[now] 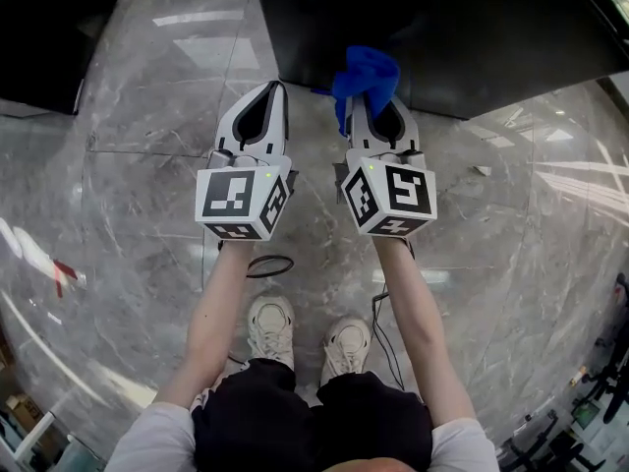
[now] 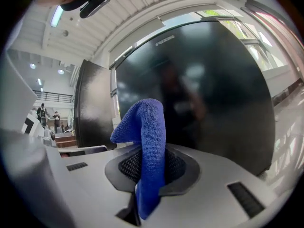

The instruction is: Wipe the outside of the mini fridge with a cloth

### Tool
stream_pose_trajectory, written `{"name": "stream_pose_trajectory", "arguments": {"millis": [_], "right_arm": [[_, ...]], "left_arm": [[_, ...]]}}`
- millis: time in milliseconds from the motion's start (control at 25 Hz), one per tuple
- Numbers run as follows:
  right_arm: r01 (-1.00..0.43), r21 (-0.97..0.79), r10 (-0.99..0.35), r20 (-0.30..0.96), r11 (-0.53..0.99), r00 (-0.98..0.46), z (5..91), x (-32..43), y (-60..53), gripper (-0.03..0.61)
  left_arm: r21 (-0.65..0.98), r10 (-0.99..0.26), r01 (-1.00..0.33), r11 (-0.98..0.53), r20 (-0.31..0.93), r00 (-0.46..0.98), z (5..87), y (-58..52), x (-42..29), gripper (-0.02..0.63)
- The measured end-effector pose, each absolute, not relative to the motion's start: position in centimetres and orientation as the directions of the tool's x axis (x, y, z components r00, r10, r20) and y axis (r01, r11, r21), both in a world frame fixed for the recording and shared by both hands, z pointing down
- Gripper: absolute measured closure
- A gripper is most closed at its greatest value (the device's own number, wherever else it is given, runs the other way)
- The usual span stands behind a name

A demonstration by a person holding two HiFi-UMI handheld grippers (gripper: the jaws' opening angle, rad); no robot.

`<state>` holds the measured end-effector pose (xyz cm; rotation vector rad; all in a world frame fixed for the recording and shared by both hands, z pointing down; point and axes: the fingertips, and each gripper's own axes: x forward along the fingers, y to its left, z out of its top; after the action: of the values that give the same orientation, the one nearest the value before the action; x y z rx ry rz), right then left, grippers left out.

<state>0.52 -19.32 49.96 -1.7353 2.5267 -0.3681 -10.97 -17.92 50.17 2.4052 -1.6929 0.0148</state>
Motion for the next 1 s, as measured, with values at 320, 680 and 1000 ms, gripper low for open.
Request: {"name": "stream_pose_trajectory", "arguments": {"millis": [320, 680, 1000], "right_arm": [[-0.863, -0.228, -0.871, 0.1, 0.45, -0.481, 53.3, -9.6, -21.6, 0.503], [-0.892, -0.158, -0.881, 0.159, 0.423, -0.446, 56.5, -11.9, -23.8, 0.503], [-0.904, -0.144, -0.891, 0.162, 0.403, -0.423, 56.5, -10.8, -24.0, 0.503]], "left_arm": [[0.14, -0.963, -0.965, -0.221, 0.123, 0.239, 51.3, -18.6, -18.4, 0.609], [0.156, -0.96, -0.963, -0.22, 0.14, 0.242, 52.6, -18.7, -19.2, 0.609], [0.145, -0.955, -0.958, -0.246, 0.134, 0.265, 52.1, -18.7, -17.5, 0.609]]}}
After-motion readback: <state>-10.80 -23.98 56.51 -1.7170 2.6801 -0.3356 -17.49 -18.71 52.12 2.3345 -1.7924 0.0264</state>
